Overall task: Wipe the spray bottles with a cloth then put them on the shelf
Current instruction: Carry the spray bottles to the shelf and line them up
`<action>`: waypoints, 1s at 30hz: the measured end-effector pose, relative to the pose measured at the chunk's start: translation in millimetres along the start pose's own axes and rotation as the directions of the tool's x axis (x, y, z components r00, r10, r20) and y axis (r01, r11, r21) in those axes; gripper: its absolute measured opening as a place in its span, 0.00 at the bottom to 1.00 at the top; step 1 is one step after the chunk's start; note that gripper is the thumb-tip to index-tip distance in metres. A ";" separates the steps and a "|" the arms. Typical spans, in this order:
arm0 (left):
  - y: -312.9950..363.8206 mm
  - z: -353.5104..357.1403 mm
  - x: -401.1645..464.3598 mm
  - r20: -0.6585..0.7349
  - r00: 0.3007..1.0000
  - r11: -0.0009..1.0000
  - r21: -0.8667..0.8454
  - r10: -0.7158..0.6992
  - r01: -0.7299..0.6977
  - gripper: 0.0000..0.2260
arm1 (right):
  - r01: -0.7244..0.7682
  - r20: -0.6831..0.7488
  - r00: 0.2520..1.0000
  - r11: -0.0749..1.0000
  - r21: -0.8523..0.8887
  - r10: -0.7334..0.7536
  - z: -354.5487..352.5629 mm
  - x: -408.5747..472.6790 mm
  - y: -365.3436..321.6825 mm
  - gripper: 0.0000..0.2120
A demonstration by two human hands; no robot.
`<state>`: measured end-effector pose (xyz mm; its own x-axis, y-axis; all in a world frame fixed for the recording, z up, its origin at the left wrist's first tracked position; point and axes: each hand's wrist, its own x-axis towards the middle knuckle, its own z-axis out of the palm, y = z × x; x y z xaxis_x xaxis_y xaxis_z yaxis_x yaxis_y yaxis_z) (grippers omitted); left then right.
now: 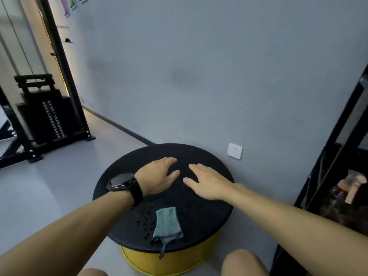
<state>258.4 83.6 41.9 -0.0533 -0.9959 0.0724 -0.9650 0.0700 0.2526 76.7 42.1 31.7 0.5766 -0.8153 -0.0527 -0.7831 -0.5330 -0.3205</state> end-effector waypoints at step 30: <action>-136.1 198.6 38.3 0.357 0.916 0.980 -0.008 -0.181 0.197 0.23 | 0.011 0.249 0.968 1.000 0.026 -0.017 193.8 132.2 38.1 0.25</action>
<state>336.7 24.7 -181.3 0.0346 -0.9455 -0.3238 -0.9545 -0.1272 0.2696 168.3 -42.1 -170.8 0.6297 -0.7241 -0.2815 -0.7705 -0.5359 -0.3453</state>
